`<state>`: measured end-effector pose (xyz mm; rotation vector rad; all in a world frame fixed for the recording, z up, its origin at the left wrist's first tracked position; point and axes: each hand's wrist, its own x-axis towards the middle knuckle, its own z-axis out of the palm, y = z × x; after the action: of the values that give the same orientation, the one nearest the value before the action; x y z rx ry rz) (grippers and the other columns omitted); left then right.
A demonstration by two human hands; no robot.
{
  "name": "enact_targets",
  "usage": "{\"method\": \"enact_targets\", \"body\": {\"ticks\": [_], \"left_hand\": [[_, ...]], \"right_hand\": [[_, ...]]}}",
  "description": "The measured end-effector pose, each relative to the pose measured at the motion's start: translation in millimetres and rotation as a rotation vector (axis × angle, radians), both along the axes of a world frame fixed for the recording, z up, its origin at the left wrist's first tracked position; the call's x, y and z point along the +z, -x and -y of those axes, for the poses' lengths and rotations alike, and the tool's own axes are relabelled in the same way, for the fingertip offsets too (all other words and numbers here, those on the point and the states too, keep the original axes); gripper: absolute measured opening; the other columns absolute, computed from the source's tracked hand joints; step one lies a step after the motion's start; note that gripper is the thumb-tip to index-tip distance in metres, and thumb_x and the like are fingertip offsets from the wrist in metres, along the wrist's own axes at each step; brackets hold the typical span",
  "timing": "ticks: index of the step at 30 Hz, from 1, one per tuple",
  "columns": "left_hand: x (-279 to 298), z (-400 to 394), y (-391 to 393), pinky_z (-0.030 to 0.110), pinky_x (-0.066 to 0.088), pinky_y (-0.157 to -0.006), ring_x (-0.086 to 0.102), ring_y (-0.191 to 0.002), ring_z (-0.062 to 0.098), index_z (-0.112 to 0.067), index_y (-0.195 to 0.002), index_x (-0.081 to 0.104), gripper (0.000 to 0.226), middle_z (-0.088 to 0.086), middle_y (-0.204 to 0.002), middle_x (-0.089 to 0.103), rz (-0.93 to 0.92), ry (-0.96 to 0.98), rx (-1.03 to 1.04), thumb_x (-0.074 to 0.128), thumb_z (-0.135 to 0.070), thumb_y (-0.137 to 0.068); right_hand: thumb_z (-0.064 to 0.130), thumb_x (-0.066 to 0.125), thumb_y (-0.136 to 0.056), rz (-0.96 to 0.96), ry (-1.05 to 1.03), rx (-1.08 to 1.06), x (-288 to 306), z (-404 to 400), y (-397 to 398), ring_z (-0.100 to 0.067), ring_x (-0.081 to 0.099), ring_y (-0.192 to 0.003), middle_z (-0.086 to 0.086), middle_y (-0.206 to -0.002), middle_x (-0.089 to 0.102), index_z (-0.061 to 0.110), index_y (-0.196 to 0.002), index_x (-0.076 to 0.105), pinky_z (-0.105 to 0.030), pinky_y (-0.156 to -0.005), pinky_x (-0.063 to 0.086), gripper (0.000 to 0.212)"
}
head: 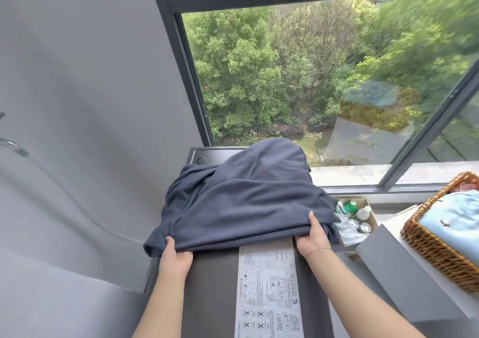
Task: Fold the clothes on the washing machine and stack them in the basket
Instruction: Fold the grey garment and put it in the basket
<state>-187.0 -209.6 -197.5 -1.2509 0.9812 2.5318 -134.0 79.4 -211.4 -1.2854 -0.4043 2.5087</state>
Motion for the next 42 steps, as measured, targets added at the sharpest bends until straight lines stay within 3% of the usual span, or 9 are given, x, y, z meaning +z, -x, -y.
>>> {"method": "enact_targets", "body": {"ticks": [4, 12, 16, 22, 27, 31, 34, 39, 42], "left_hand": [[4, 17, 1, 0.019, 0.034, -0.102, 0.043, -0.132, 0.011, -0.017, -0.118, 0.057, 0.023, -0.006, -0.143, 0.047, -0.013, 0.019, 0.018, 0.04, -0.024, -0.104], [-9, 65, -32, 0.031, 0.045, -0.098, 0.06, -0.108, 0.012, -0.02, -0.123, 0.055, 0.03, 0.003, -0.139, 0.052, -0.184, 0.034, -0.019, 0.04, -0.006, -0.101], [-12, 65, -58, 0.012, 0.054, -0.063, 0.067, -0.07, -0.005, -0.025, -0.099, 0.052, 0.031, 0.005, -0.133, 0.049, -0.139, 0.2, -0.029, 0.037, 0.003, -0.1], [4, 61, -68, 0.028, 0.039, -0.093, 0.049, -0.11, 0.016, -0.026, -0.099, 0.05, 0.031, -0.004, -0.113, 0.057, -0.116, 0.438, -0.008, 0.042, 0.004, -0.098], [-17, 73, -86, 0.039, 0.038, -0.105, 0.046, -0.128, 0.028, -0.009, -0.148, 0.022, 0.066, 0.012, -0.149, 0.036, 0.167, 0.557, -0.044, 0.056, -0.001, -0.092], [4, 63, -86, 0.048, 0.025, -0.111, 0.024, -0.14, 0.037, -0.014, -0.152, 0.014, 0.084, 0.018, -0.154, 0.02, 0.093, 0.954, -0.096, 0.065, -0.008, -0.086], [16, 39, -78, 0.049, 0.027, -0.11, 0.027, -0.141, 0.033, -0.008, -0.14, 0.044, 0.058, 0.017, -0.15, 0.033, -0.362, 1.314, -0.346, 0.062, -0.001, -0.086], [-6, -2, -81, 0.047, 0.008, -0.118, 0.001, -0.149, 0.018, -0.028, -0.152, 0.019, 0.055, 0.0, -0.162, 0.004, -0.534, 1.49, -1.34, 0.032, -0.041, -0.101], [-23, 0, -91, 0.054, 0.013, -0.116, 0.007, -0.149, 0.023, -0.027, -0.154, 0.005, 0.071, 0.001, -0.161, -0.001, -0.579, 1.86, -1.418, 0.006, -0.055, -0.088]], "right_hand": [[0.006, 0.065, -0.088, 0.057, -0.136, -0.103, 10, 6, -11, -0.014, 0.063, -0.087, -0.005, -0.128, 0.061, 0.014, -0.125, 0.054, -0.022, -0.051, 0.055, 0.039], [-0.004, 0.062, -0.083, 0.142, -0.287, -0.129, 19, 45, -112, -0.011, 0.067, -0.07, 0.008, -0.072, 0.072, 0.015, -0.09, 0.062, -0.019, -0.05, 0.054, 0.021], [-0.007, 0.058, -0.086, 0.184, -0.279, -0.133, 5, 56, -128, -0.015, 0.065, -0.074, -0.003, -0.084, 0.068, 0.011, -0.091, 0.059, -0.022, -0.048, 0.054, 0.019], [-0.01, 0.057, -0.084, 0.196, -0.314, -0.338, 3, 71, -142, -0.018, 0.062, -0.087, -0.005, -0.102, 0.064, 0.018, -0.096, 0.058, -0.031, -0.07, 0.051, 0.031], [-0.008, 0.064, -0.079, 0.436, -0.335, -0.381, 0, 60, -147, -0.025, 0.056, -0.095, -0.02, -0.138, 0.046, 0.007, -0.137, 0.036, -0.039, -0.074, 0.052, 0.066], [0.008, 0.064, -0.078, 0.843, -1.031, -0.179, 22, 82, -143, -0.034, 0.041, -0.122, -0.018, -0.142, 0.035, 0.007, -0.129, 0.052, -0.04, -0.102, 0.033, 0.052], [0.004, 0.059, -0.083, 0.641, -1.581, 0.234, 16, 86, -131, -0.03, 0.04, -0.13, -0.008, -0.142, 0.048, 0.011, -0.122, 0.062, -0.037, -0.107, 0.028, 0.039], [0.05, 0.021, -0.097, 0.57, -1.868, 1.228, -7, 87, -113, -0.015, -0.003, -0.149, 0.005, -0.161, -0.001, 0.029, -0.152, 0.022, -0.037, -0.118, -0.002, 0.058], [0.061, -0.006, -0.078, 0.651, -1.96, 1.278, -20, 86, -119, -0.012, -0.01, -0.148, 0.01, -0.159, -0.013, 0.035, -0.153, 0.005, -0.033, -0.114, -0.012, 0.08]]}}
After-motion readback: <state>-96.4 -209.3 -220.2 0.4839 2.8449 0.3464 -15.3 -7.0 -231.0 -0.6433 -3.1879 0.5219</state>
